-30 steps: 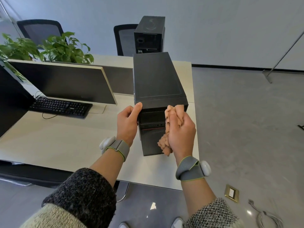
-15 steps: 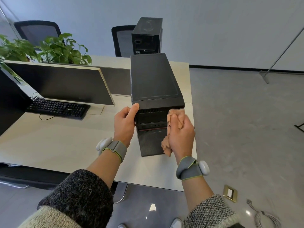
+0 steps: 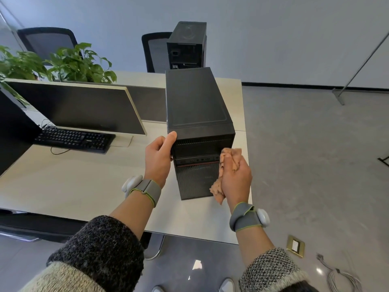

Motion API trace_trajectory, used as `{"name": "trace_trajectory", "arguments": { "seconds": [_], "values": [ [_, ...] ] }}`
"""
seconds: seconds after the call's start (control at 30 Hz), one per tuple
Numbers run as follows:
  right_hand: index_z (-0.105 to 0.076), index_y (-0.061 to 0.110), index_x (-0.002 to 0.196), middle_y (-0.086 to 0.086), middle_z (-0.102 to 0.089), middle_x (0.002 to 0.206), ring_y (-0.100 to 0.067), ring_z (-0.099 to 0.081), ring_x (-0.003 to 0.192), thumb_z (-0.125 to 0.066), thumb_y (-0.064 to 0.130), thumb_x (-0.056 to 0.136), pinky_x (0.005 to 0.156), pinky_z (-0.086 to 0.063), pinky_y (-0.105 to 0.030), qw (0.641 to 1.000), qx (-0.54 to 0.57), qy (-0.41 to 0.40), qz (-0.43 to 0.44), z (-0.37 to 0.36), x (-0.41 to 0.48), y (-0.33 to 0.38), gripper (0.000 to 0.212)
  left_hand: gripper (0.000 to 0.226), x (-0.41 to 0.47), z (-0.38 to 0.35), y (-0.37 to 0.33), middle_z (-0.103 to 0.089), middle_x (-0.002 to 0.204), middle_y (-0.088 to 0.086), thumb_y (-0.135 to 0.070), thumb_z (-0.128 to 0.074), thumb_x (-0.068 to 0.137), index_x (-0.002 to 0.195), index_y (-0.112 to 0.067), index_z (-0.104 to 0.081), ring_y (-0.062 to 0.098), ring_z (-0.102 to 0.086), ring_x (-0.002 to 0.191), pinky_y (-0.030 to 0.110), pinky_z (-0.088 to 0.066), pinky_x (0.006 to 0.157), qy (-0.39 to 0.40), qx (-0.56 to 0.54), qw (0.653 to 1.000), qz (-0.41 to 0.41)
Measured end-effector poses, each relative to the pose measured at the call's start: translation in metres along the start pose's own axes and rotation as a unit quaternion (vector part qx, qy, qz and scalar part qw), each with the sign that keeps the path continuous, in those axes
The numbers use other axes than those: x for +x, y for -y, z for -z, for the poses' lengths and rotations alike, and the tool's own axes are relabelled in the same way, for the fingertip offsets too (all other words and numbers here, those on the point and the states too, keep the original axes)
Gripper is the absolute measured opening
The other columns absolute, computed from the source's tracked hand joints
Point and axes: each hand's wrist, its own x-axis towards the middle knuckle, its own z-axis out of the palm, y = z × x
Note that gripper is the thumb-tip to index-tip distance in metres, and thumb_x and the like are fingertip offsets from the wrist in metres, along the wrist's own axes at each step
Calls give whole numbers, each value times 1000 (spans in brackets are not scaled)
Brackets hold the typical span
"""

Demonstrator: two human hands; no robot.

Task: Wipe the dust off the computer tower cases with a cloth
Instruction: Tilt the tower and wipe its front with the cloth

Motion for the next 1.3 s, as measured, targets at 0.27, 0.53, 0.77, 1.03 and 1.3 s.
{"name": "trace_trajectory", "arguments": {
  "seconds": [0.27,0.53,0.77,1.03,1.3],
  "values": [
    [-65,18,100,12,-63,82,6,-61,77,-56,33,109,62,-44,-5,996,-12,-39,77,6,3,20,20,75,-1,0,2,-62,100,28,-66,-57,89,107,6,-66,21,-61,91,54,-58,89,6,-10,1000,1],
    [-69,15,112,1,-71,96,-19,-69,92,-47,44,111,77,-56,-26,997,-32,49,-56,-2,-3,-22,37,84,-2,2,-1,-63,100,27,-72,-57,80,107,7,-65,25,-64,94,56,-58,90,3,-17,1000,10],
    [-64,19,97,-1,-67,84,-23,-70,81,-49,45,110,66,-54,-28,997,-38,39,-63,-4,-7,-40,33,81,-1,0,1,-63,100,27,-71,-55,85,108,6,-66,19,-61,90,53,-59,88,6,-8,1000,8],
    [-65,28,105,9,-68,89,-9,-67,81,-52,46,110,66,-57,-20,1000,22,4,-8,-6,-8,-18,23,86,0,1,5,-65,100,26,-75,-53,80,108,5,-67,23,-63,94,55,-58,90,8,2,1000,2],
    [-56,34,122,10,-65,109,-20,-67,110,-44,43,113,93,-54,-26,997,17,45,-56,-19,-12,-40,18,87,1,2,4,-64,101,25,-76,-52,80,109,5,-66,26,-64,94,52,-59,88,11,14,1000,0]
  ]
}}
